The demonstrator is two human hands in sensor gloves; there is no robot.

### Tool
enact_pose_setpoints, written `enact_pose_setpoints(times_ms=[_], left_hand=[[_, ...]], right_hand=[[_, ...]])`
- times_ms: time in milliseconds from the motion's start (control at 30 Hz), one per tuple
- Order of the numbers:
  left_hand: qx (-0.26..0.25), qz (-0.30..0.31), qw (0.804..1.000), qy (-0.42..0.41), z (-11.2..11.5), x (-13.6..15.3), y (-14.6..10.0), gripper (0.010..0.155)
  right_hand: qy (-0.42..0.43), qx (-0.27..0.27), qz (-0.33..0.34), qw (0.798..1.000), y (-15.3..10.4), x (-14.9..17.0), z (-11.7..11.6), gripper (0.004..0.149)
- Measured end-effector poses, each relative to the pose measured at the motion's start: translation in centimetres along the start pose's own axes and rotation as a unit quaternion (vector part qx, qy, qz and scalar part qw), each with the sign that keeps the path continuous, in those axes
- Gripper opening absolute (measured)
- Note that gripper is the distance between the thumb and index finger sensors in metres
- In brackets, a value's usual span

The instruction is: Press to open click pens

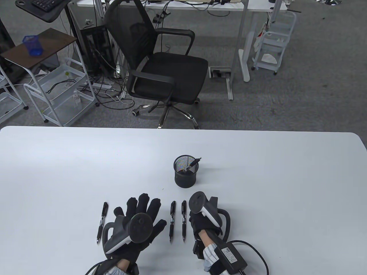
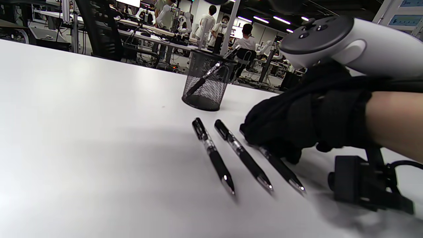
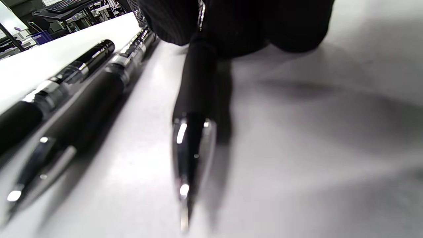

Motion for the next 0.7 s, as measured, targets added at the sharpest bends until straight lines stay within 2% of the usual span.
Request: enact_pose_setpoints(times_ms=[467,533,633,700], left_hand=[[-0.003,0.0,1.0,0.0,-0.1,-0.1,0.0,0.069],[-0.004,0.001,1.0,-0.002,-0.1,-0.1,0.0,0.069],[-0.004,0.001,1.0,-0.001,-0.1,-0.1,0.0,0.069],[-0.003,0.001,1.0,-0.002,-0.1,-0.1,0.0,0.07]], right_hand=[[0.013,-0.018,0.0,1.0,0.0,0.2,-0.1,0.064],[0.034,-0.032,0.005,0.999,0.0,0.5,0.1,0.066],[0.11,-0.097,0.015,0.989,-0.2,1.0,0.8,0.07],[0.132,-0.105,0.012,0.986,-0.4,1.4,1.4,0.071]])
Point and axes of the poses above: the tracker on the back of each hand, its own x axis roughly to the little-finger side, its own y axis roughly from the wrist to the fingertips, z = x × y, the point moved 2 cm from there along y, roughly from the wrist to the fingertips, and after that the axes turned 13 degrees about -x, right-handed, at the moved point
